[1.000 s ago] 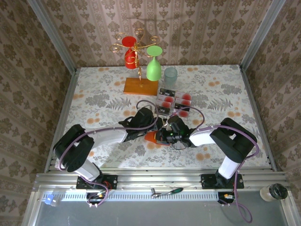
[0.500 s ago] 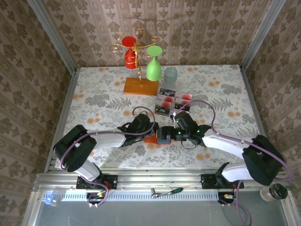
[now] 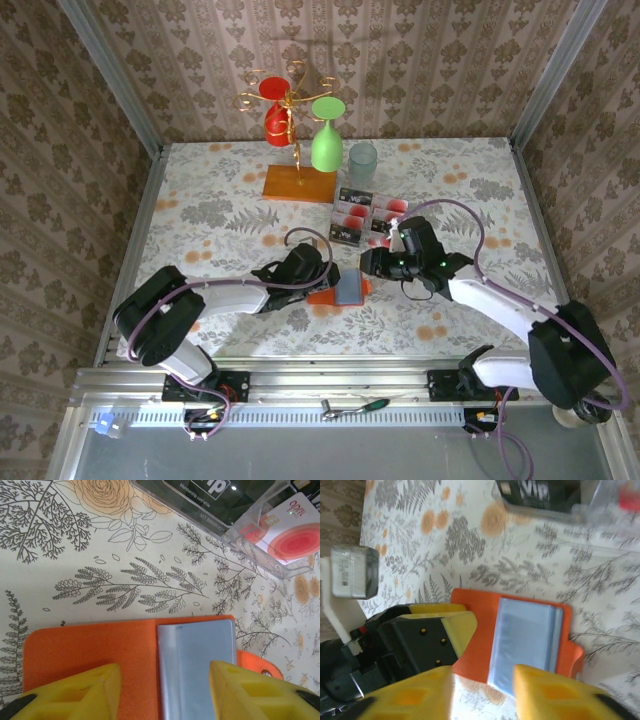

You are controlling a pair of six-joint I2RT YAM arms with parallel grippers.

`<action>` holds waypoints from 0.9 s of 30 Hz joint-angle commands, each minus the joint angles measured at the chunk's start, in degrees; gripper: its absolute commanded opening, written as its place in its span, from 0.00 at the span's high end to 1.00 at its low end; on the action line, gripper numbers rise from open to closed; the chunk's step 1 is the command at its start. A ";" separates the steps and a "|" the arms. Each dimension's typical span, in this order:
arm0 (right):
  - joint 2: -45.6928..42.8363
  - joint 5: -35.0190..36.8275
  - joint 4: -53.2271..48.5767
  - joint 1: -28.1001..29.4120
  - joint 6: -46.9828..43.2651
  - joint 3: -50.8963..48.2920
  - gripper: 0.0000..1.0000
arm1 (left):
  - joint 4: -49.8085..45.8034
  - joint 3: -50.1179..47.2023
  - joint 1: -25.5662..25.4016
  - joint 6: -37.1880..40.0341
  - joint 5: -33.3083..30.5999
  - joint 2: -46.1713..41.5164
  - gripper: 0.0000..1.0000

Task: Put the credit cards into the card holder
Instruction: Open the card holder at the center of the table.

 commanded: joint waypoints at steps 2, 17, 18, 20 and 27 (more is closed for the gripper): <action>5.78 -7.60 3.24 0.89 0.86 1.63 0.82 | -4.93 3.43 -1.10 3.89 -2.58 -1.75 0.50; 17.50 -1.18 9.49 1.24 1.89 -0.36 1.00 | -9.36 9.51 -7.15 3.48 -7.01 0.22 0.50; 17.54 -1.00 9.65 1.11 1.98 -0.56 1.00 | -9.29 9.11 -7.64 2.82 -7.48 0.36 0.51; 17.38 -0.60 9.66 0.46 1.82 -1.06 1.00 | -8.42 7.64 -8.56 1.43 -8.52 0.53 0.51; 15.42 0.13 9.14 -2.24 0.86 -3.24 1.00 | -6.75 4.68 -8.86 1.54 -9.36 1.04 0.51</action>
